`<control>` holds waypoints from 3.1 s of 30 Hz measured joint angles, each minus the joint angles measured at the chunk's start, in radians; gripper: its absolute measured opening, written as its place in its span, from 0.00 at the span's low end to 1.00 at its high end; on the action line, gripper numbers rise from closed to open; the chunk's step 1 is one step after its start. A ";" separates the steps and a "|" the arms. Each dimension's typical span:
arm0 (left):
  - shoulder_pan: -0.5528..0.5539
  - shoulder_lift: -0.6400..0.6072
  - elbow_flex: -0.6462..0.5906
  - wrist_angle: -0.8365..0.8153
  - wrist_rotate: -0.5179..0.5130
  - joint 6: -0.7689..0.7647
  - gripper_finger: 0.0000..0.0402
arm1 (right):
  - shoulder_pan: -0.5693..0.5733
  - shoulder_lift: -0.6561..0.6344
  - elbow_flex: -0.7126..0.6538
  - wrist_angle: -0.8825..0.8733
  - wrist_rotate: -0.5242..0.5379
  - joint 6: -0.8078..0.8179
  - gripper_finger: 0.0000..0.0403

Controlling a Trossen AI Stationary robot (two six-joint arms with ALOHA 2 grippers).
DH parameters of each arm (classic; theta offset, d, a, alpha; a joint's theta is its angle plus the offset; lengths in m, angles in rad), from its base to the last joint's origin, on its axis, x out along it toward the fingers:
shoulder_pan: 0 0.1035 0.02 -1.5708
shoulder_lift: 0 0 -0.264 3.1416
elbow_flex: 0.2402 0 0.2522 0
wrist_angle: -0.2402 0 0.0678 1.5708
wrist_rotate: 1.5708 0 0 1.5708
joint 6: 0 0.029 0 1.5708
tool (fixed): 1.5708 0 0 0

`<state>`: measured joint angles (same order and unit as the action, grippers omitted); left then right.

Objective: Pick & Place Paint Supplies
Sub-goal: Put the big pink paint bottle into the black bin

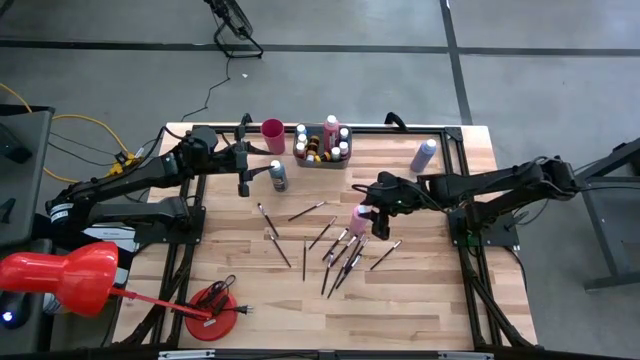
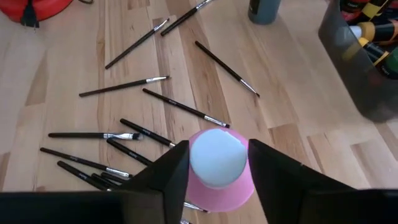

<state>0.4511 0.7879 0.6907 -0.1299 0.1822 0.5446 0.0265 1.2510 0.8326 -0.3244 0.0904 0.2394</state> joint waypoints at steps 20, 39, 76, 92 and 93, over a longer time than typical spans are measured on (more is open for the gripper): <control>0.000 0.000 0.000 0.000 0.000 0.000 0.38 | -0.064 0.002 0.118 -0.003 0.067 0.019 0.29; 0.000 0.000 0.000 0.009 0.000 0.035 0.38 | -0.411 0.467 0.822 -0.166 -0.037 -0.184 0.29; 0.000 0.000 0.000 0.004 0.000 0.034 0.38 | -0.573 0.847 0.995 0.002 -0.110 -0.182 0.31; 0.000 0.000 0.000 0.004 0.002 0.034 0.38 | -0.561 0.877 0.995 -0.005 -0.067 -0.100 0.33; 0.000 0.000 0.000 0.005 0.002 0.034 0.38 | -0.559 0.879 0.995 -0.014 -0.039 -0.077 0.33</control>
<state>0.4514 0.7876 0.6903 -0.1253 0.1841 0.5781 -0.5323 2.1298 1.8281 -0.3387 0.0516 0.1627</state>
